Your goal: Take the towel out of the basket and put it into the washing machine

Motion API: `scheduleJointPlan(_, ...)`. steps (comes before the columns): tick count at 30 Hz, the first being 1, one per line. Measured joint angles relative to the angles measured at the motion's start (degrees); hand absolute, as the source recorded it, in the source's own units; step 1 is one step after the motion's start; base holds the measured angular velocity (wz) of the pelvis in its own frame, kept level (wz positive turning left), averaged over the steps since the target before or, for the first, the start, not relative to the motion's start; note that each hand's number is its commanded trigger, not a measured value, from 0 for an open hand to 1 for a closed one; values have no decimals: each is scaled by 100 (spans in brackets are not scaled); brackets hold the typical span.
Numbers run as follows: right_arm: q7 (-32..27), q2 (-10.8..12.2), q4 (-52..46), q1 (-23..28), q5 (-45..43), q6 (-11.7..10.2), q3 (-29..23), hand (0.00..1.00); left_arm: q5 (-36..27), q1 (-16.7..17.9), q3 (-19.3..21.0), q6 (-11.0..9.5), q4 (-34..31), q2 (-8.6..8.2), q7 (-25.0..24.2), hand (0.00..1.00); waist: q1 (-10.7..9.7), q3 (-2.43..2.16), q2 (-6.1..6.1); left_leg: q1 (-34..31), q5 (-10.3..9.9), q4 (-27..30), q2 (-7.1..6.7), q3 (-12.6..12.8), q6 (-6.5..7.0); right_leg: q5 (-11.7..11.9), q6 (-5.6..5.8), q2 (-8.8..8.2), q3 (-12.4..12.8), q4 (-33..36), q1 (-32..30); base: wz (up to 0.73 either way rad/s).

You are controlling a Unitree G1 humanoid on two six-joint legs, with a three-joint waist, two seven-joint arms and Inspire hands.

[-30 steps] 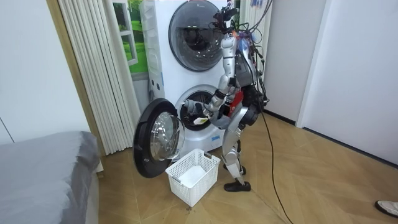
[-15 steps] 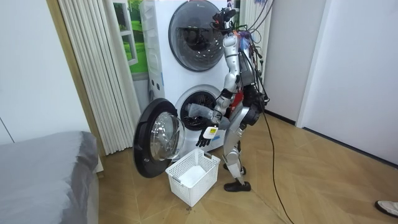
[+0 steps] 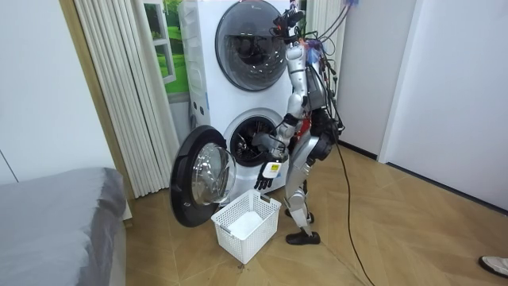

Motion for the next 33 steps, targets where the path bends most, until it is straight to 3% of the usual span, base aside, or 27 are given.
scheduleJointPlan(5,-144,-22,99,-165,385,179,-3,100,1,-10,78,0,8,29,141,0,-48,-6,-122,-3,25,-12,-41,-18,13,-1,1,-50,-20,16,-3,3)
scheduleJointPlan(11,-251,-233,149,-556,1029,470,-188,100,1,21,204,2,-138,84,386,0,-66,-3,-289,-35,62,14,-143,-37,79,-4,69,-148,-4,92,-48,4)
scheduleJointPlan(15,-548,-609,36,-1090,1680,615,-460,100,5,189,204,-6,-533,240,520,0,-79,-9,-439,-153,48,86,-200,-20,140,-47,97,-249,12,278,-203,8)
scheduleJointPlan(17,-681,-744,-93,-1250,2226,827,-647,100,46,281,204,-7,-624,282,569,0,-75,-1,-505,-166,42,118,-205,-19,149,-51,101,-261,10,318,-219,2)
scheduleJointPlan(18,-749,-742,-101,-1316,2547,869,-641,58,52,294,204,-8,-637,286,633,0,-74,1,-539,-176,42,121,-206,-19,150,-52,102,-269,1,322,-222,3)
scheduleJointPlan(19,-929,-743,-218,-1347,2749,938,-708,42,96,338,225,-8,-716,296,683,0,-84,-3,-584,-221,44,137,-216,-13,154,-51,102,-285,8,348,-274,4)
scheduleJointPlan(21,-1189,-745,-407,-1404,2914,1045,-833,64,272,355,244,-12,-768,297,779,0,-159,-2,-614,-302,58,160,-275,-7,183,-67,122,-358,26,441,-380,7)
scheduleJointPlan(22,-1373,-745,-494,-1491,3006,1104,-856,62,438,454,327,-12,-953,292,862,0,-218,2,-621,-336,47,200,-283,14,212,-70,130,-374,55,483,-428,0)
scheduleJointPlan(24,-1673,-745,-551,-1629,3126,1243,-856,0,568,613,471,-57,-1255,283,958,0,-281,9,-645,-338,25,228,-293,77,250,-75,153,-387,129,547,-482,-9)
scheduleJointPlan(29,-2348,-745,-548,-1954,3340,1378,-898,0,737,655,741,-161,-1357,235,1030,0,-462,12,-650,-367,42,220,-401,124,327,-87,230,-491,202,651,-569,4)
scheduleJointPlan(31,-2554,-745,-547,-2048,3339,1525,-1147,0,865,674,892,-165,-1365,160,1040,0,-588,11,-647,-408,40,240,-468,114,377,-116,270,-583,188,726,-612,11)
scheduleJointPlan(33,-2655,-745,-527,-2072,3340,1525,-1358,0,977,690,901,-166,-1368,90,1088,0,-610,13,-642,-414,15,281,-504,118,419,-151,308,-624,172,784,-626,10)
